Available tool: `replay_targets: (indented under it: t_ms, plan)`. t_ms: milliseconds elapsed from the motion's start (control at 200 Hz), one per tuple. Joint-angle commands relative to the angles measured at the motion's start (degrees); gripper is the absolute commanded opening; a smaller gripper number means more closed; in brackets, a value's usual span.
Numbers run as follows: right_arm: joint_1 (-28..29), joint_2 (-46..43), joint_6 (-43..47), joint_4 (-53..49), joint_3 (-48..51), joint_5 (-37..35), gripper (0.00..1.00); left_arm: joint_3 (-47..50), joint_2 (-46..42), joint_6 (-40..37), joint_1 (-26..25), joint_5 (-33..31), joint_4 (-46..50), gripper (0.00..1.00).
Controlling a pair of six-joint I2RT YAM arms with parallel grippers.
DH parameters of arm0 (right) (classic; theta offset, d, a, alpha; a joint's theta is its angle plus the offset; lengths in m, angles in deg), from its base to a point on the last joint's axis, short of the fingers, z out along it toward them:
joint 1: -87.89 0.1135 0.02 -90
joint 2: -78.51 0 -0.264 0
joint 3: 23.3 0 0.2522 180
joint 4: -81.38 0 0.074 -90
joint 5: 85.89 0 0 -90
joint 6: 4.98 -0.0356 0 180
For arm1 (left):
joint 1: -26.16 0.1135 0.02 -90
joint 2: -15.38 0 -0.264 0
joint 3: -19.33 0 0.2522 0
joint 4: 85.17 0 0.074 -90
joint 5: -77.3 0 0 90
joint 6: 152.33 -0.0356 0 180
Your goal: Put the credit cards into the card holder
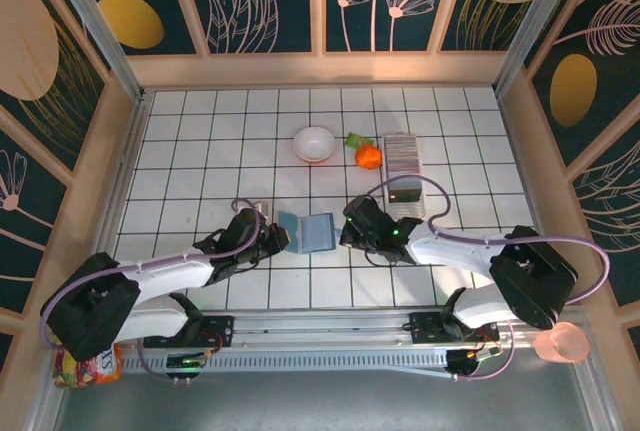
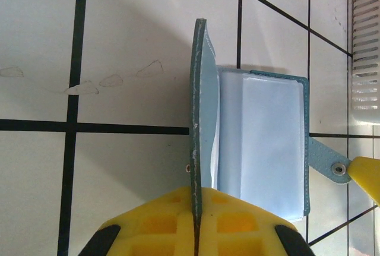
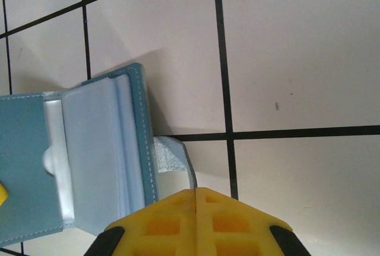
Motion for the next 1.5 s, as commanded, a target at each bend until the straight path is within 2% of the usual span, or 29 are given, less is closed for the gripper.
replay_targets:
  t_ms: [0,75,110,210,275,470,566,671,911,1041,1216,1286,1491]
  plan:
    - [-0.5,1.1,0.5,-2.2,-0.1,-2.4,0.00,1.3,1.3,0.9,-0.1,0.9,-0.8,0.00]
    - [-0.4,0.7,1.1,-4.3,-1.6,-3.0,0.01,1.4,2.0,0.6,0.0,1.2,-1.1,0.00]
    - [-0.1,0.3,1.5,-5.8,-2.5,-3.8,0.05,1.4,2.2,0.6,0.0,1.4,-1.1,0.00]
    - [0.7,-2.0,2.6,-9.8,-5.1,-6.6,0.26,1.2,2.2,0.4,-0.1,1.6,-0.9,0.00]
    - [0.8,-3.7,3.0,-12.7,-6.7,-7.6,0.33,1.0,1.8,0.1,0.0,1.8,-0.8,0.00]
    - [2.3,-7.4,3.4,-18.0,-11.1,-9.1,0.36,1.5,0.0,-0.2,0.0,2.6,-1.1,0.04]
    - [3.5,-7.4,3.4,-18.8,-13.5,-9.2,0.36,-0.1,-0.9,-1.1,0.0,0.2,3.1,0.22]
    - [5.1,-6.0,3.8,-19.2,-15.9,-9.3,0.37,-0.8,-2.1,-1.8,0.0,-1.2,5.1,0.32]
    - [6.7,0.6,4.6,-16.2,-18.4,-6.8,0.37,-0.5,-4.8,-1.9,-0.1,-2.8,6.4,0.36]
    - [7.5,4.5,5.1,-14.3,-20.1,-4.9,0.37,1.0,-7.4,-1.1,0.0,-3.6,5.5,0.37]
    - [8.6,9.2,5.8,-13.3,-23.0,-3.7,0.34,3.4,-10.4,-0.2,-0.1,-4.5,4.4,0.28]
    - [8.8,10.7,5.9,-12.8,-23.7,-2.9,0.34,4.2,-11.1,-0.2,0.0,-4.5,3.8,0.21]
    - [9.6,14.3,5.2,-12.5,-24.9,-1.5,0.34,5.2,-11.0,-0.4,-0.1,-4.0,3.4,0.15]
